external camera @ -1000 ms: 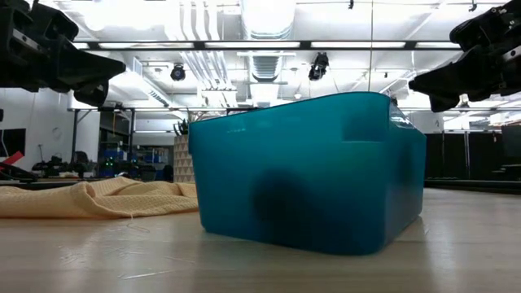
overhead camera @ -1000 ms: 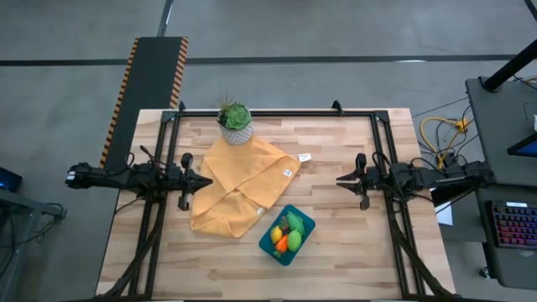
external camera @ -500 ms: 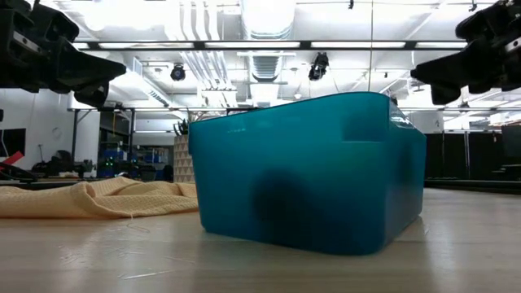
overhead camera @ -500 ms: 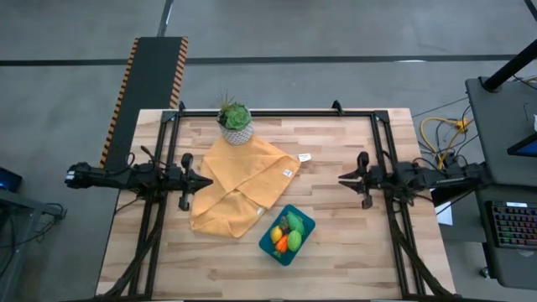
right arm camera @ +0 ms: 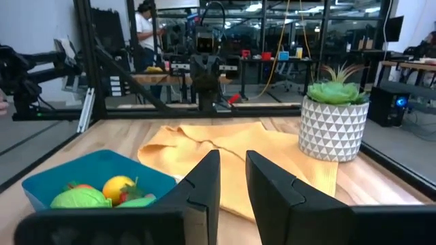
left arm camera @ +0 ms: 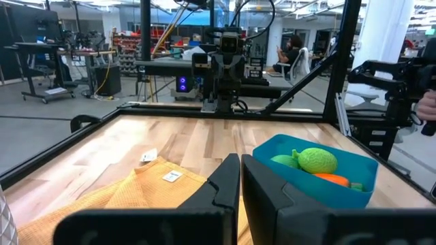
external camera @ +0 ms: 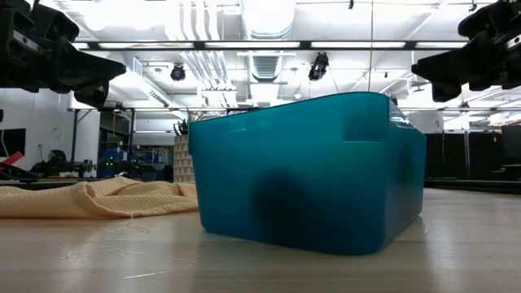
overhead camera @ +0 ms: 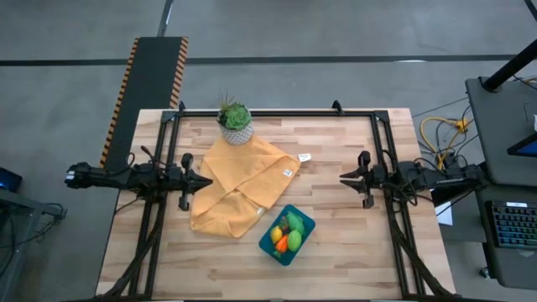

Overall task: Pick and placing Produce into tupperware
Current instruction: Return to Home Position

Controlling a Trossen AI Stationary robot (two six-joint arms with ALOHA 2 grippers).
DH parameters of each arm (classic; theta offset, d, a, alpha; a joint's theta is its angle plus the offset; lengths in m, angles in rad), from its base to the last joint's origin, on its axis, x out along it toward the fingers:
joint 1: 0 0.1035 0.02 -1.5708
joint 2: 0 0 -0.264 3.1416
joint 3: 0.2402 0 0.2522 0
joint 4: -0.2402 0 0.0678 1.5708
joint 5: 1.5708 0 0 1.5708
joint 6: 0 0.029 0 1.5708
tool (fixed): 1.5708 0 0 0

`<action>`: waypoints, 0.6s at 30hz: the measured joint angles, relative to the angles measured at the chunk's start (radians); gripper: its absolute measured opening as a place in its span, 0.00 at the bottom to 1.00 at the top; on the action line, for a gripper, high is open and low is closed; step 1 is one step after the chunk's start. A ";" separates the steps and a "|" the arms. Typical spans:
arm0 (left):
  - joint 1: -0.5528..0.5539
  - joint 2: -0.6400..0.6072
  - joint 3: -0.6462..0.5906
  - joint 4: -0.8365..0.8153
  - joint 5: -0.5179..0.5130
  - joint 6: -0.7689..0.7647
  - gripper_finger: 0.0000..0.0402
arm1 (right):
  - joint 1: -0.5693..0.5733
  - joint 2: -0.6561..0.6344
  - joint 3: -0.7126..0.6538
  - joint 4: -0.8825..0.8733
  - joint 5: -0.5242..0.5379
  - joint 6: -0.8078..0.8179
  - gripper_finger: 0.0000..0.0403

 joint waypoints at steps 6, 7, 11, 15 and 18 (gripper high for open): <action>0.000 0.000 0.000 0.002 0.000 -0.004 0.00 | 0.000 0.000 0.000 -0.006 0.000 0.105 0.16; 0.000 0.001 0.000 0.001 0.000 -0.004 0.00 | 0.000 -0.001 0.000 -0.006 0.000 0.120 0.16; 0.000 0.001 0.000 0.002 0.000 -0.004 0.00 | 0.000 -0.001 0.000 -0.006 0.000 0.135 0.16; 0.000 -0.001 0.000 0.003 0.000 -0.005 0.00 | 0.000 0.000 0.000 -0.006 0.000 0.135 0.16; 0.000 0.000 0.000 0.003 0.000 -0.005 0.00 | 0.000 0.000 0.000 -0.006 0.000 0.135 0.16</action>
